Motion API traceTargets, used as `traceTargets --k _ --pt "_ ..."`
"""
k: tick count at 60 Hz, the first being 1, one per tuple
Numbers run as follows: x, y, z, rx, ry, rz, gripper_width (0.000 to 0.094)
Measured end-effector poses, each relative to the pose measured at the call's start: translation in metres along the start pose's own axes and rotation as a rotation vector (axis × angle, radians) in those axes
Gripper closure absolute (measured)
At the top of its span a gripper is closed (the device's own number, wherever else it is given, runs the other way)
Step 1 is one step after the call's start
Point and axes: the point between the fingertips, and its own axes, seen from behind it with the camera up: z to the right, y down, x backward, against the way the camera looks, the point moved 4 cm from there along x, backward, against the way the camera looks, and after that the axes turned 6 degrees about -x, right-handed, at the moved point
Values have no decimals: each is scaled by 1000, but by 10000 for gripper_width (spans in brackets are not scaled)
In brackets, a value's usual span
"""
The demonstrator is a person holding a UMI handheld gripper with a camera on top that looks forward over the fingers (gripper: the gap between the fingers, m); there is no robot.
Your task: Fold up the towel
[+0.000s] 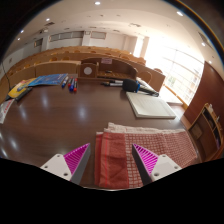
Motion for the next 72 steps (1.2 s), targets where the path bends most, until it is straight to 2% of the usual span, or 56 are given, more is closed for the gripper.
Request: traceTargets --k 4,7,15,19,22,28,32,40,47,54,59,67,69,72 --pt "-19 3 2 9 3 -25 108" --pt "-26 -1 -2 -14 -19 -15 204" --pt "-28 -1 1 -23 -30 -18 575" --pt "-31 -4 8 3 6 -2 834" --pt "-31 -2 8 4 17 10 873" --pt "-30 -3 8 28 24 11 893" --pt "-25 -4 3 7 -8 0 898" --pt "16 -13 -36 -121 -212 -12 899" --pt "71 -51 -59 -226 -406 36 899" --pt "108 -84 -34 -314 -533 77 899" --pt "103 -94 3 -311 -523 99 899" --pt "51 -78 78 -232 -372 107 865" --pt "36 -70 95 -209 -335 91 761" --pt "18 -61 125 -172 -263 86 539"
